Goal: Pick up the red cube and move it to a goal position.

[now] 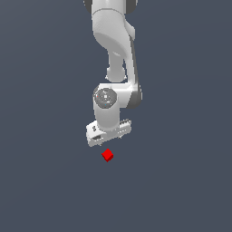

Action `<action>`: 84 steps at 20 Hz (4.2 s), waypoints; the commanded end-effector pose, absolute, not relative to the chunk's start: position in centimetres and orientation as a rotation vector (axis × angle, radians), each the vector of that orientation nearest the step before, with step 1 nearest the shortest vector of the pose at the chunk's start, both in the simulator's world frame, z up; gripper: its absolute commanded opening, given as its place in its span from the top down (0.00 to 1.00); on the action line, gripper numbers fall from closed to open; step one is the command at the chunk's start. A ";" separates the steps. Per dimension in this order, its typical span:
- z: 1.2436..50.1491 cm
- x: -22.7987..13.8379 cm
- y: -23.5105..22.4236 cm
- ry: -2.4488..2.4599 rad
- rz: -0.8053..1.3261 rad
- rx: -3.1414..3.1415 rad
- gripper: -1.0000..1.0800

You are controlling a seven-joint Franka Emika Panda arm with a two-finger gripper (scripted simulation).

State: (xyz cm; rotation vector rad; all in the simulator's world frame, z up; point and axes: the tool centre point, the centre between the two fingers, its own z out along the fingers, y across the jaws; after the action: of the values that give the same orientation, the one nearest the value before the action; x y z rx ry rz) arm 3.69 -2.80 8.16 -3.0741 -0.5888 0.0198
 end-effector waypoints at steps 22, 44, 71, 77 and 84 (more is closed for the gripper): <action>2.0 9.0 -4.2 -1.140 0.000 -2.928 0.04; 5.3 8.5 -4.3 -1.140 0.000 -2.928 1.00; 34.9 4.7 -4.8 -1.143 0.000 -2.926 1.00; 41.3 4.2 -5.0 -1.143 0.000 -2.926 1.00; 46.1 3.8 -5.2 -1.142 0.000 -2.926 1.00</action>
State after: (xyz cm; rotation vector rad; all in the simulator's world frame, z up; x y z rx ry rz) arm 3.92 -5.16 45.24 -2.9270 -1.1417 -0.0017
